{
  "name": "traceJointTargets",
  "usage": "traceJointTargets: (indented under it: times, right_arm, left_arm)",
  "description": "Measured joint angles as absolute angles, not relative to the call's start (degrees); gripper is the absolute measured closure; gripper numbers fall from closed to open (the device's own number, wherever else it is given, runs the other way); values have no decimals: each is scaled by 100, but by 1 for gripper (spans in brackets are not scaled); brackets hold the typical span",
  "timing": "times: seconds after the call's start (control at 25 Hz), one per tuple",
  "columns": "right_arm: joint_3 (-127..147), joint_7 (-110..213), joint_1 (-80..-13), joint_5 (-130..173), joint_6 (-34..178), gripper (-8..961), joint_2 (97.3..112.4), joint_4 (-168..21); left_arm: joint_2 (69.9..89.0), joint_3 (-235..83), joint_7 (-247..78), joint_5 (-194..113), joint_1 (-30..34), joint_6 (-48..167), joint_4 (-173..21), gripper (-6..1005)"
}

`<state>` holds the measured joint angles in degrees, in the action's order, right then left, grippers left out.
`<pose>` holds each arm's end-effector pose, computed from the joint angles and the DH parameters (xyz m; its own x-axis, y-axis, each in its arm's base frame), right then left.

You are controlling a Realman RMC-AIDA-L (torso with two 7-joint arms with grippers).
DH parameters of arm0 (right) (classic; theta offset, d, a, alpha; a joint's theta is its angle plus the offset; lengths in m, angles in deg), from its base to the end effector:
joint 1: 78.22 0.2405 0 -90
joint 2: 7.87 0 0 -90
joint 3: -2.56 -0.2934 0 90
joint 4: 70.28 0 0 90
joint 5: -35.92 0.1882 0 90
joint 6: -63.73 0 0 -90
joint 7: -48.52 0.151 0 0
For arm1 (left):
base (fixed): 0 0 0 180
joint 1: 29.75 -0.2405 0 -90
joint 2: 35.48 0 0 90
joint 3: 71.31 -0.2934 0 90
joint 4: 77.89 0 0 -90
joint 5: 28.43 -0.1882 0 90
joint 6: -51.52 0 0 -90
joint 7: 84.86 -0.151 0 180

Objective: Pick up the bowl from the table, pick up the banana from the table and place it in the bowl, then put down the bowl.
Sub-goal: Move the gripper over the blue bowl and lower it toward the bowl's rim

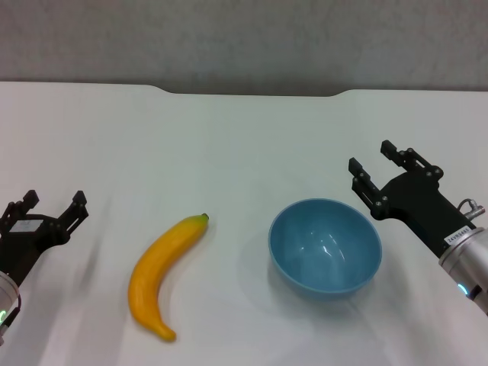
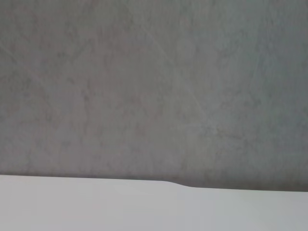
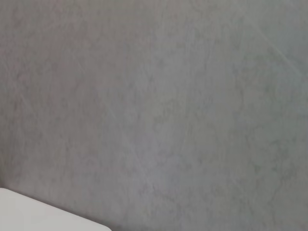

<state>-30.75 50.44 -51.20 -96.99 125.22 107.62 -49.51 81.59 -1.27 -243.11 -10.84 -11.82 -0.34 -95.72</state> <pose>0.2887 0.3474 -0.0619 0.7914 0.0733 -0.6069 -0.5108 -0.4661 -0.7224 -0.3722 0.3249 -0.0281 0.6262 0.1743 0.7600 0.7794 -0.1641 -0.6046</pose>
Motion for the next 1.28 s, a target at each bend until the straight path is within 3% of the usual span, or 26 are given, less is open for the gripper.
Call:
traceJointTargets:
  times: [1.04, 1.28]
  right_arm:
    - [-3190, 5076, -5193, -9625, 12461, 365, 10765, -4851]
    - [-3390, 5014, -5172, -9701, 11526, 365, 10648, -4061]
  left_arm:
    - [8100, -283, -23800, -1224, -1216, 108, -9932, 117]
    - [7744, -214, -22904, -2202, -1741, 1793, -11638, 118]
